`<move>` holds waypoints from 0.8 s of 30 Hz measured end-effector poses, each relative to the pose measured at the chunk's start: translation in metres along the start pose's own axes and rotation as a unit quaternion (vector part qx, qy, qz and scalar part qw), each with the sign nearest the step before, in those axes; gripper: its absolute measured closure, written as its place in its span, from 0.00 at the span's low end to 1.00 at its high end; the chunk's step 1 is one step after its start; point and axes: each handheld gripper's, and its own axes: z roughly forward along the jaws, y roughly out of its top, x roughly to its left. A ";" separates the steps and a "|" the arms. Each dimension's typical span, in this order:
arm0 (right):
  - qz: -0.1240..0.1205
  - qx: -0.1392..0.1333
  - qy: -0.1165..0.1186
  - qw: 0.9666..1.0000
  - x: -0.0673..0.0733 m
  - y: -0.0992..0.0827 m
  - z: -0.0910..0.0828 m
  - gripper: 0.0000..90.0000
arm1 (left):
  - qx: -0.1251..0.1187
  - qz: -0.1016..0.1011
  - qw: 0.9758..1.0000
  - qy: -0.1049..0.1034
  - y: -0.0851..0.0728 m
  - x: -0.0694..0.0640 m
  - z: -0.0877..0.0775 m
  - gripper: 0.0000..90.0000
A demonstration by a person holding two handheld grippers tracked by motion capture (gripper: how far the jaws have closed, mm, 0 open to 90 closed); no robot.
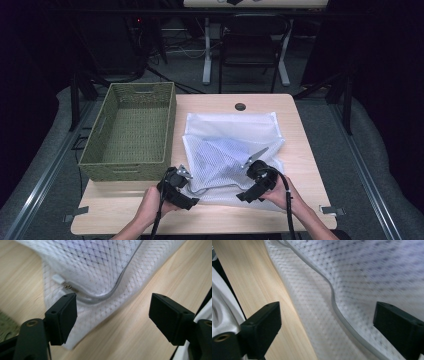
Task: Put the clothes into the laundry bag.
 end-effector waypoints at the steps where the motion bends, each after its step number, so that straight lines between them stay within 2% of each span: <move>1: 0.000 -0.005 -0.006 1.000 -0.002 -0.003 -0.004 0.05 | -0.006 -0.003 1.000 0.002 -0.002 0.001 -0.004 0.24; 6: 0.018 -0.027 -0.025 0.999 -0.006 -0.019 -0.023 0.02 | -0.024 -0.020 0.999 0.018 -0.013 0.008 -0.023 0.21; 10: 0.026 -0.048 -0.049 0.997 -0.009 -0.031 -0.039 0.03 | -0.040 -0.030 0.998 0.034 -0.021 0.010 -0.039 0.19; 11: 0.030 -0.052 -0.051 0.997 -0.010 -0.035 -0.042 0.03 | -0.041 -0.028 0.998 0.043 -0.024 0.011 -0.043 0.19; 15: 0.054 -0.057 -0.069 0.995 -0.015 -0.051 -0.054 0.00 | -0.060 -0.046 0.995 0.062 -0.036 0.013 -0.055 0.18; 21: 0.099 -0.082 -0.087 0.988 -0.020 -0.082 -0.068 0.00 | -0.068 -0.076 0.991 0.084 -0.060 0.016 -0.068 0.15; 24: 0.125 -0.099 -0.098 0.982 -0.022 -0.098 -0.073 0.00 | -0.061 -0.096 0.988 0.101 -0.071 0.019 -0.069 0.14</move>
